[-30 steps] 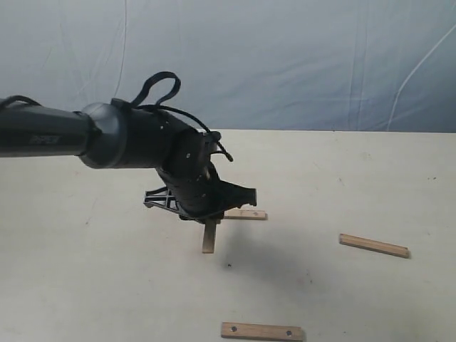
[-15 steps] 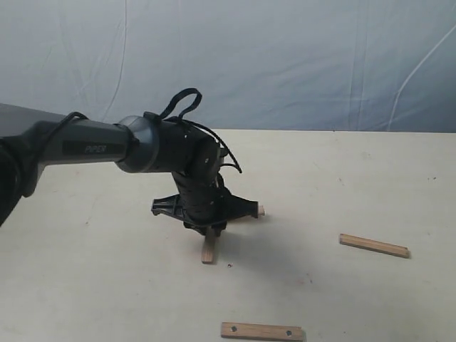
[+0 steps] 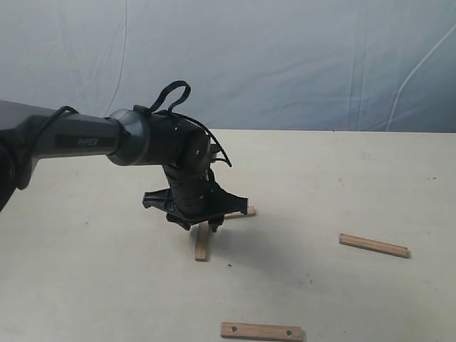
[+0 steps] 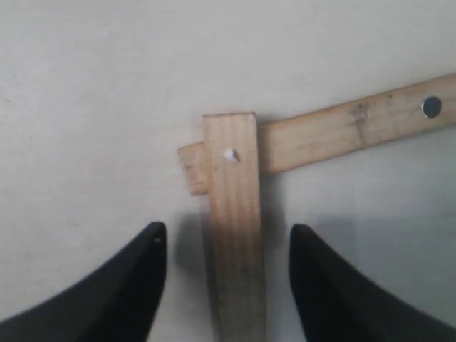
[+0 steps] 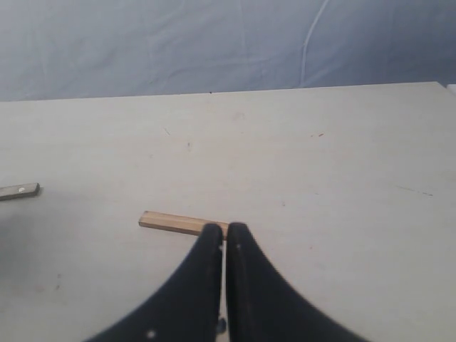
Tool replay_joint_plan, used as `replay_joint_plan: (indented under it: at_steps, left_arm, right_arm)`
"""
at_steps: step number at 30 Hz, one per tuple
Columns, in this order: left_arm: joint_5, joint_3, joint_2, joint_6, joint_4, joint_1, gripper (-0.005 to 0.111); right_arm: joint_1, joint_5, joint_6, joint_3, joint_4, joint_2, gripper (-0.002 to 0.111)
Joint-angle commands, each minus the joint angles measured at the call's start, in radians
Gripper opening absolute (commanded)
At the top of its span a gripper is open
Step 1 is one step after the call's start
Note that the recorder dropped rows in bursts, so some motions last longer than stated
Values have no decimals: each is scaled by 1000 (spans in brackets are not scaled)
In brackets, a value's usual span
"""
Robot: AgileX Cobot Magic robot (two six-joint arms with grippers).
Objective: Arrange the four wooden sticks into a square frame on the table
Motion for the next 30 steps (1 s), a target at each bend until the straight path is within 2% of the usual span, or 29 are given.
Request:
replay_joint_plan:
  at_steps: [1,3,5,7,9,10,14,19,21,24,27,30]
  left_arm:
    - [-12,-5,-8,2,-16,5,68]
    - [-10,-8,-18,2,-9,6,66]
    - [2,-8,-41,2,11,6,55]
    - [27,-8,-71,2,36,13,35]
    - [64,-8,-110,23,36,28,6]
    - [82,-5,-126,43,36,36,1]
    - [114,68,-219,149,11,89,0]
    - [-1,279,-402,259,-85,201,0]
    - [-95,398,-498,308,-148,254,0]
    - [-274,592,-650,305,-163,292,0]
    - [-486,758,-816,301,-204,293,0]
    - [-631,912,-962,299,-236,262,0]
  right_arm:
    - [1,-5,0,5,0,-4,3]
    - [1,-5,0,5,0,-4,3]
    - [1,-5,0,5,0,-4,3]
    - [1,-5,0,5,0,-4,3]
    - [1,-5,0,5,0,-4,3]
    - [1,-5,0,5,0,-4,3]
    - [1,-6,0,5,0,-4,3]
    - [1,-6,0,5,-2,-4,3]
    - [1,-6,0,5,-2,-4,3]
    - [1,-11,0,5,-2,-4,3]
    - [1,-90,0,5,1,-4,3]
    - [1,-233,0,5,9,-4,3]
